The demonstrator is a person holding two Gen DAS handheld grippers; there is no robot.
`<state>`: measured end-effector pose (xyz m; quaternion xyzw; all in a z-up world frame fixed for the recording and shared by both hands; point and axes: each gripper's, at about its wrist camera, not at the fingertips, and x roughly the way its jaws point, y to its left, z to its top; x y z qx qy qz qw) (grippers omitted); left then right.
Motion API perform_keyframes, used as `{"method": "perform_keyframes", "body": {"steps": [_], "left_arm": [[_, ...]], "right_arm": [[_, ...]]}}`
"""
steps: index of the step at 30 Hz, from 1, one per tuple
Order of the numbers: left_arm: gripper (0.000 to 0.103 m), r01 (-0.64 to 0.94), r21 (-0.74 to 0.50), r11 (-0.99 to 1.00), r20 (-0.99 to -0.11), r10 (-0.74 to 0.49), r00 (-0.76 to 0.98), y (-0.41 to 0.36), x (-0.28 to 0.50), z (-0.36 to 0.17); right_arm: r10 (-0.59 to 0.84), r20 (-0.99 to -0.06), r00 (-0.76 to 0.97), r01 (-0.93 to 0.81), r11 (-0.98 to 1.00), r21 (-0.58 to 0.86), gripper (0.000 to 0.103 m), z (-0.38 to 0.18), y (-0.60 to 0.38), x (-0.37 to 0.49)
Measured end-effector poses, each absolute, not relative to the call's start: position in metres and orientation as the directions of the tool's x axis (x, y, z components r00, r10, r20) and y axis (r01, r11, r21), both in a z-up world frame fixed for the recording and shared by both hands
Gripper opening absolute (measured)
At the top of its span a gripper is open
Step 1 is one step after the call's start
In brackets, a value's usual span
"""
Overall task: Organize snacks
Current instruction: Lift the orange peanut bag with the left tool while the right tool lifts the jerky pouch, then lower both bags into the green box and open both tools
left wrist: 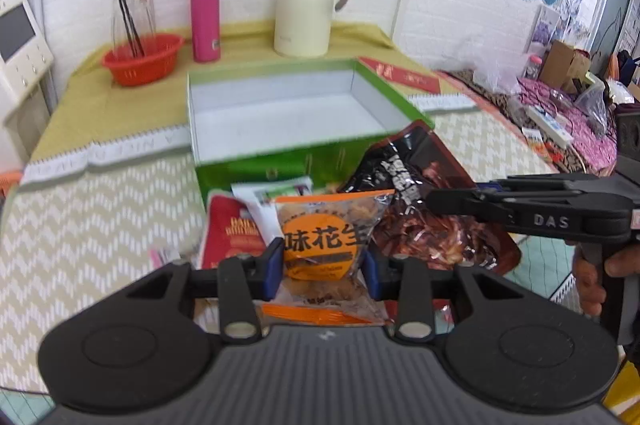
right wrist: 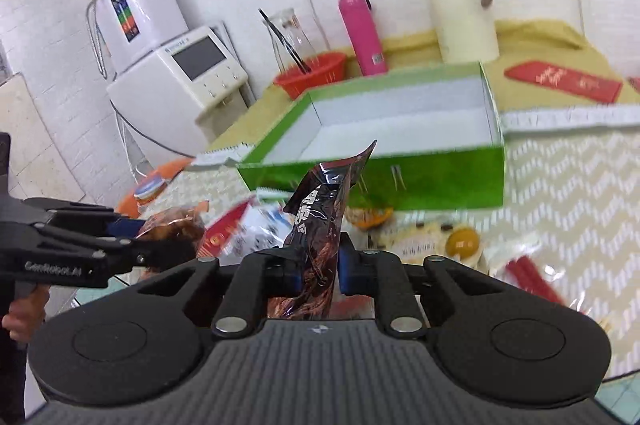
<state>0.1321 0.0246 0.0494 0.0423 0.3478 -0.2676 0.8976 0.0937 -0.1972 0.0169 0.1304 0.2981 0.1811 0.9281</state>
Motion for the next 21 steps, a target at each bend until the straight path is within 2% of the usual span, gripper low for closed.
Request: {"method": "perform_keyframes", "body": {"steps": [6,10,14,21], "left_arm": [[0.037,0.489,-0.094,0.867,-0.622,-0.434,0.651,0.016,0.167,0.078],[0.037,0.441,-0.075,0.894,-0.62,-0.388,0.681,0.007,0.206,0.085],[0.037,0.389,-0.098,0.916,-0.62,-0.362,0.696,0.003,0.252,0.083],[0.037,0.346,-0.118,0.931,-0.65,-0.336,0.682,-0.006,0.316,0.056]], "right_arm": [[0.408,-0.42,0.811,-0.267,0.896,0.355,0.028,0.058,-0.204,0.111],[0.374,-0.395,0.839,-0.238,0.906,0.351,0.028,0.071,-0.204,0.143],[0.338,-0.401,0.851,-0.191,0.912,0.363,0.028,0.06,-0.211,0.183],[0.315,-0.465,0.827,-0.135,0.915,0.381,0.029,0.02,-0.221,0.248]]}}
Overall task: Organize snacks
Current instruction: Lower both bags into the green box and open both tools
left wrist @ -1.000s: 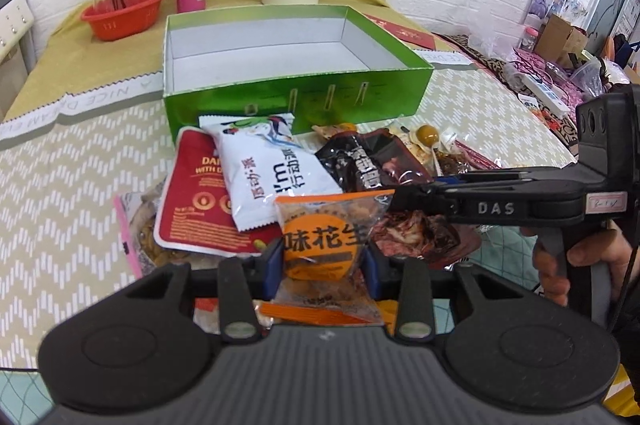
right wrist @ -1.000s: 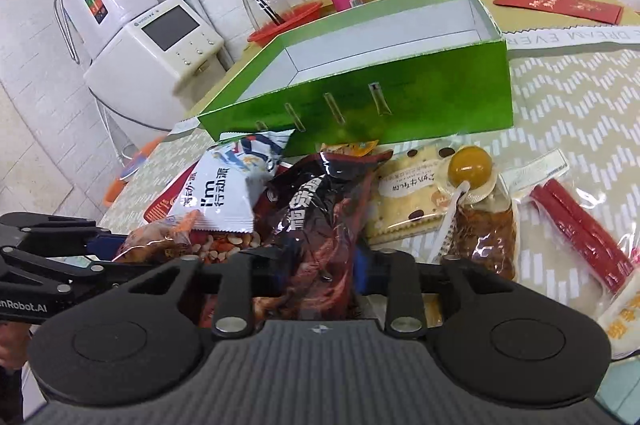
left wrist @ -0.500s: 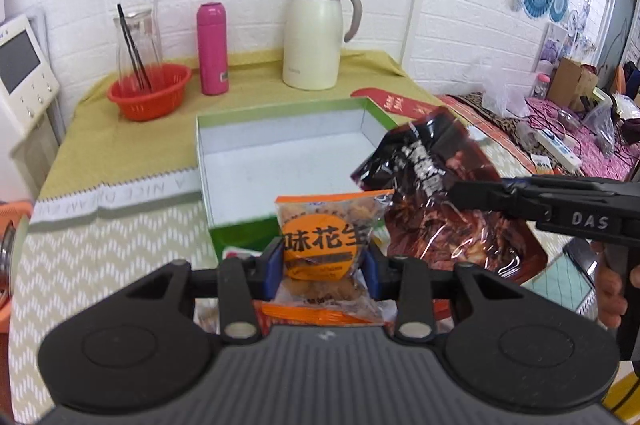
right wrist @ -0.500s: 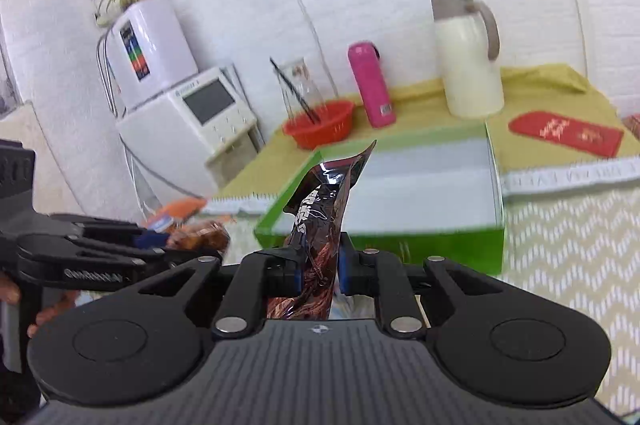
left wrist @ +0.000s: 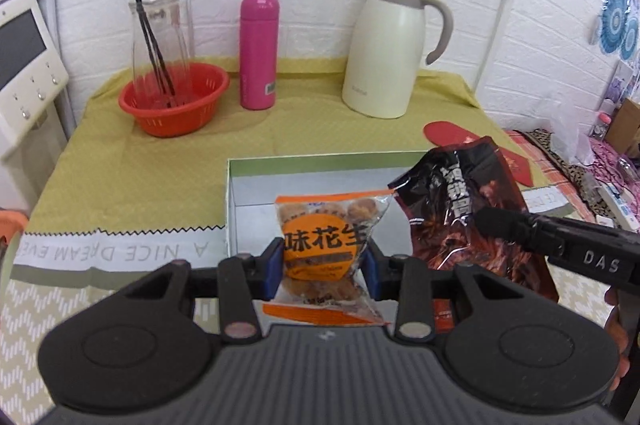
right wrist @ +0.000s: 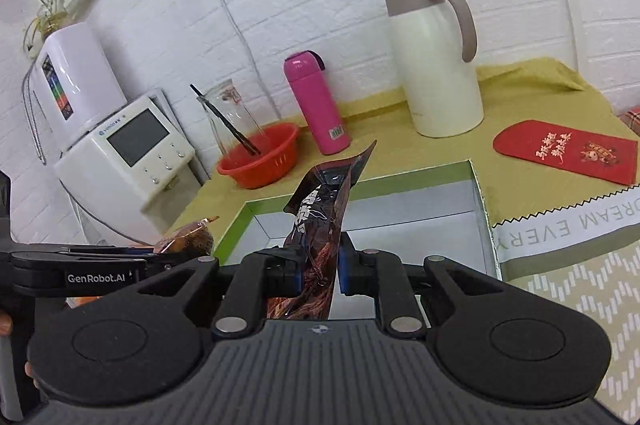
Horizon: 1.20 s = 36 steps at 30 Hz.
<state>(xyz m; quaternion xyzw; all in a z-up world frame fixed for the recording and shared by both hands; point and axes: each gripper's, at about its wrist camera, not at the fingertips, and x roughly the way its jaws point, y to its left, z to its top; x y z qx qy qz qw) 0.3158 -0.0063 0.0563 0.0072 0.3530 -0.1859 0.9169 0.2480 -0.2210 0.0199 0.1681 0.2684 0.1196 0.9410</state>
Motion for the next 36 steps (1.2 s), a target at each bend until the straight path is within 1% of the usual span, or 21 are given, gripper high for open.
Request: {"method": "perform_keyframes", "body": {"steps": [4,9,10,11,12,13,14,15,16,17,18,20,22,23,25,26,27,28,29,34,36], "left_arm": [[0.038,0.343,-0.113,0.932,-0.682,-0.324,0.656,-0.013,0.339,0.035],[0.04,0.356,-0.094,0.93,-0.699,-0.316,0.642,-0.016,0.352,0.016],[0.05,0.356,-0.093,0.93,-0.69,-0.318,0.65,-0.016,0.352,0.015],[0.071,0.351,-0.092,0.932,-0.676,-0.317,0.665,-0.016,0.353,0.015],[0.074,0.342,-0.092,0.935,-0.658,-0.315,0.684,-0.015,0.351,0.016],[0.074,0.33,-0.097,0.939,-0.632,-0.314,0.708,-0.013,0.35,0.018],[0.077,0.324,-0.107,0.94,-0.618,-0.318,0.719,-0.012,0.349,0.021],[0.079,0.32,-0.12,0.94,-0.615,-0.323,0.719,-0.011,0.349,0.023],[0.083,0.306,-0.131,0.943,-0.619,-0.319,0.718,-0.01,0.349,0.025],[0.085,0.29,-0.136,0.947,-0.617,-0.31,0.724,-0.01,0.348,0.027],[0.085,0.279,-0.131,0.951,-0.611,-0.299,0.732,-0.009,0.346,0.028],[0.085,0.27,-0.114,0.956,-0.609,-0.282,0.741,-0.009,0.342,0.03],[0.085,0.263,-0.096,0.96,-0.606,-0.266,0.749,-0.009,0.337,0.032],[0.085,0.266,-0.089,0.96,-0.603,-0.265,0.752,-0.008,0.333,0.033],[0.085,0.275,-0.076,0.958,-0.598,-0.265,0.757,-0.008,0.326,0.036],[0.085,0.279,-0.062,0.958,-0.593,-0.26,0.762,-0.008,0.322,0.038],[0.085,0.28,-0.045,0.959,-0.588,-0.252,0.769,-0.007,0.317,0.042],[0.085,0.282,-0.028,0.959,-0.581,-0.246,0.776,-0.007,0.311,0.045],[0.085,0.286,-0.014,0.958,-0.571,-0.243,0.784,-0.006,0.304,0.049],[0.085,0.292,0.024,0.956,-0.521,-0.238,0.82,-0.002,0.264,0.074],[0.085,0.288,0.013,0.957,-0.504,-0.243,0.829,0.001,0.244,0.083]], "right_arm": [[0.357,-0.517,0.778,-0.135,0.899,0.417,0.029,-0.005,-0.22,0.274],[0.371,-0.551,0.747,-0.128,0.894,0.429,0.028,-0.021,-0.214,0.292],[0.374,-0.556,0.743,-0.134,0.896,0.424,0.028,-0.021,-0.212,0.296],[0.372,-0.566,0.736,-0.14,0.901,0.41,0.03,-0.021,-0.209,0.299],[0.364,-0.579,0.73,-0.147,0.91,0.387,0.036,-0.021,-0.206,0.301],[0.351,-0.595,0.723,-0.155,0.922,0.355,0.044,-0.021,-0.202,0.302],[0.328,-0.611,0.72,-0.163,0.936,0.311,0.052,-0.02,-0.197,0.302],[0.302,-0.62,0.724,-0.169,0.949,0.265,0.066,-0.02,-0.194,0.301],[0.278,-0.627,0.728,-0.174,0.959,0.223,0.077,-0.02,-0.192,0.299],[0.258,-0.632,0.731,-0.177,0.966,0.19,0.098,-0.019,-0.19,0.297],[0.246,-0.631,0.735,-0.18,0.969,0.167,0.102,-0.019,-0.19,0.295],[0.234,-0.634,0.737,-0.181,0.972,0.148,0.102,-0.018,-0.192,0.292],[0.235,-0.652,0.721,-0.172,0.972,0.16,0.101,-0.02,-0.194,0.291],[0.26,-0.655,0.71,-0.183,0.966,0.185,0.097,-0.022,-0.195,0.292],[0.329,-0.658,0.677,-0.199,0.943,0.266,0.096,-0.024,-0.195,0.293],[0.34,-0.657,0.672,-0.192,0.938,0.289,0.094,-0.023,-0.196,0.291],[0.333,-0.651,0.682,-0.182,0.939,0.29,0.095,-0.02,-0.196,0.288],[0.317,-0.639,0.701,-0.178,0.945,0.274,0.098,-0.014,-0.194,0.281],[0.305,-0.626,0.718,-0.18,0.95,0.256,0.103,-0.006,-0.193,0.274],[0.29,-0.574,0.766,-0.222,0.957,0.186,0.103,0.036,-0.189,0.232],[0.288,-0.55,0.784,-0.245,0.958,0.151,0.103,0.051,-0.188,0.212]]}}
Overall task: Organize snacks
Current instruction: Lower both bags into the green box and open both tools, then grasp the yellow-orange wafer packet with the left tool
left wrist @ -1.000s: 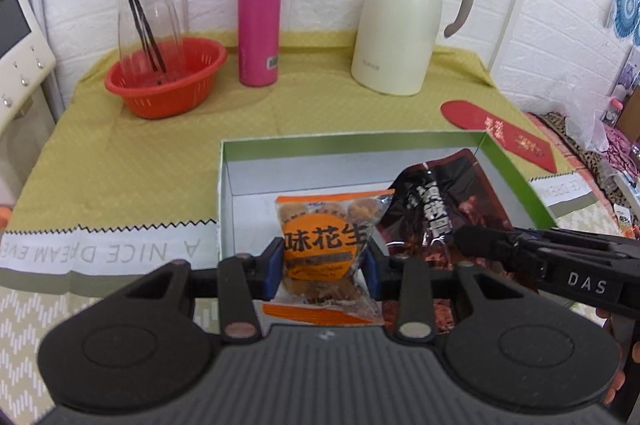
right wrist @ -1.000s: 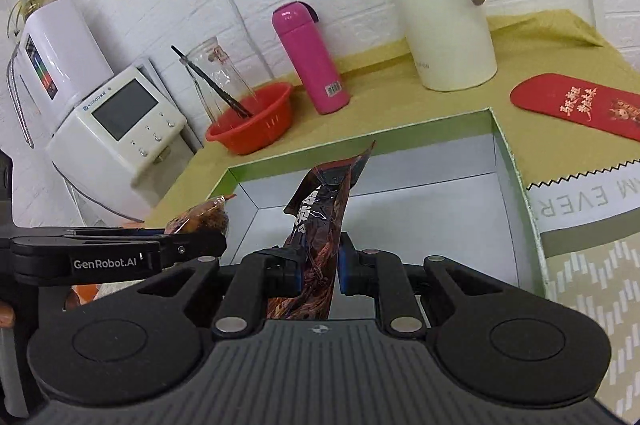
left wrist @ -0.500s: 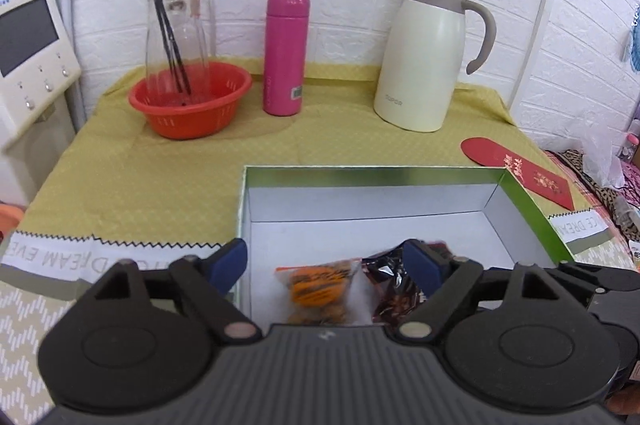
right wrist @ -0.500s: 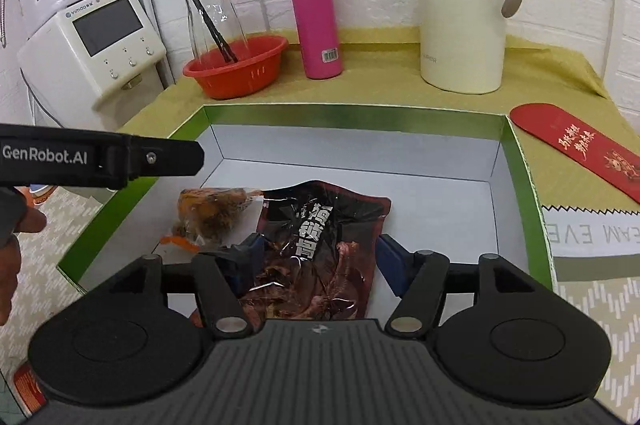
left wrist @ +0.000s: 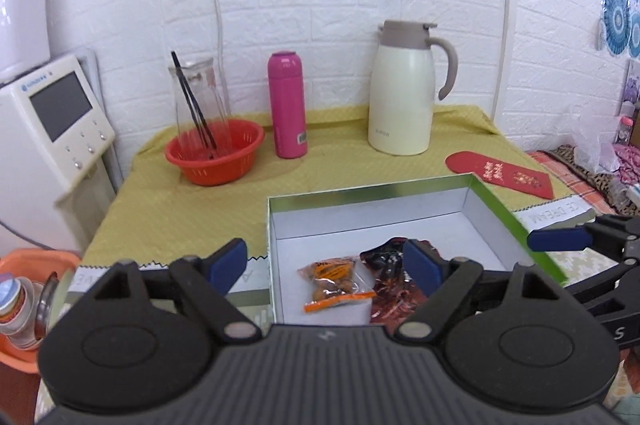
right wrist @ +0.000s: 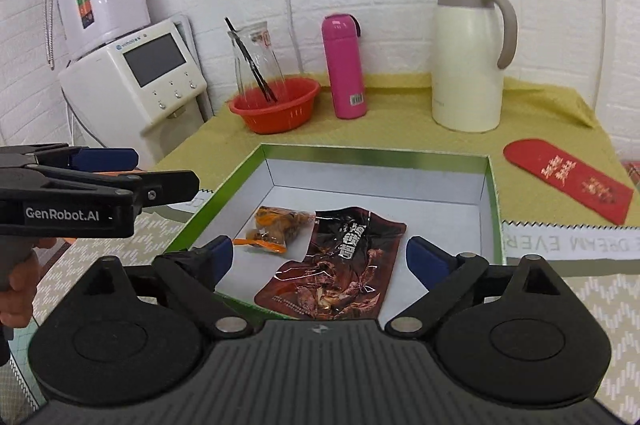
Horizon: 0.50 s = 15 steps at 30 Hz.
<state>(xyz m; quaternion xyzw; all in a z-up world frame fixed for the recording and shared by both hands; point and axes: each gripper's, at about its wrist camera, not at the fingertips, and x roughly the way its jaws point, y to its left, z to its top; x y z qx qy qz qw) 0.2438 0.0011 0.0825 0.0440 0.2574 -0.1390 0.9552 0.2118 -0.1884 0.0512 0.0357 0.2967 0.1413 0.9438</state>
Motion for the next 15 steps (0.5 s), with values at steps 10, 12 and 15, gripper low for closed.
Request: {"method": "perform_keyframes", "body": {"steps": [10,12,15], "left_arm": [[0.087,0.3,-0.002,0.954,-0.503,-0.26,0.824,0.014,0.135,0.089],[0.087,0.31,-0.019,0.951,-0.521,-0.274,0.808,0.017,0.115,0.082],[0.087,0.327,-0.014,0.945,-0.54,-0.282,0.793,0.02,0.088,0.065]], "right_arm": [[0.267,-0.527,0.807,-0.294,0.955,0.033,0.103,0.073,-0.187,0.107],[0.267,-0.54,0.798,-0.3,0.954,0.028,0.103,0.068,-0.187,0.09],[0.278,-0.553,0.786,-0.313,0.949,0.032,0.103,0.055,-0.189,0.067]]}}
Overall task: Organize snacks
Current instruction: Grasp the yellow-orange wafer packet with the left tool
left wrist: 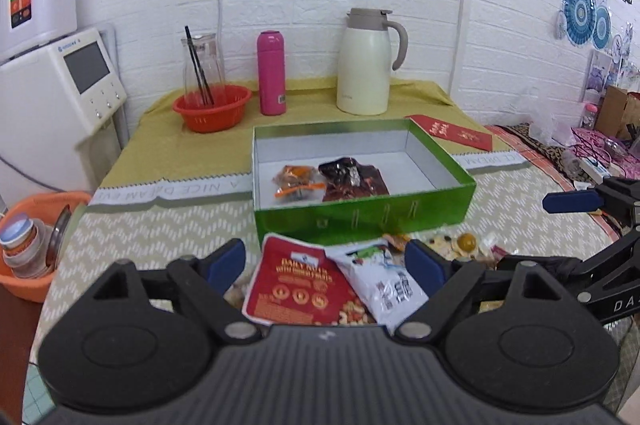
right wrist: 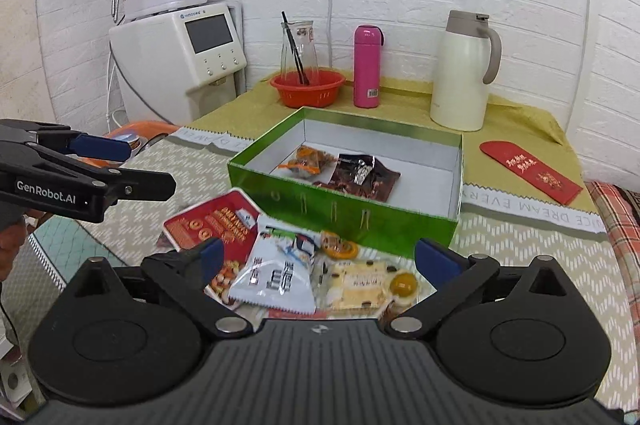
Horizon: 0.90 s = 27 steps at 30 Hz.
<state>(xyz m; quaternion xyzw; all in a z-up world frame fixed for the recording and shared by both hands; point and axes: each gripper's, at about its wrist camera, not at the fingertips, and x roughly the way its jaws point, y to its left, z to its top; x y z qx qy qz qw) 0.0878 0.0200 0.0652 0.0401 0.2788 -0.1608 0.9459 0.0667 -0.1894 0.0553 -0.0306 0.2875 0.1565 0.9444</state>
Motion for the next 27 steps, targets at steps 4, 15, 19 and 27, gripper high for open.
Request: {"method": "perform_keyframes", "body": {"steps": [4,15,19,27], "left_arm": [[0.087,0.328,-0.032,0.944,-0.567,-0.287,0.772,0.024,0.063,0.039],[0.087,0.286,-0.149,0.946,-0.662,-0.311,0.682,0.038,0.03,-0.019],[0.087,0.3,-0.22,0.928,-0.672,-0.367,0.644,0.042,0.032,-0.025],[0.087,0.333,-0.327,0.885,-0.667,-0.465,0.582,0.03,0.052,-0.032]], "right_arm": [[0.293,-0.549,0.782,-0.325,0.945,0.041,0.103,0.036,-0.189,0.041],[0.423,-0.607,0.672,-0.485,0.872,0.071,0.103,-0.022,-0.126,0.018],[0.425,-0.623,0.656,-0.496,0.866,0.068,0.103,-0.033,-0.11,0.021],[0.396,-0.645,0.654,-0.46,0.885,0.076,0.103,-0.047,-0.108,0.019]]}}
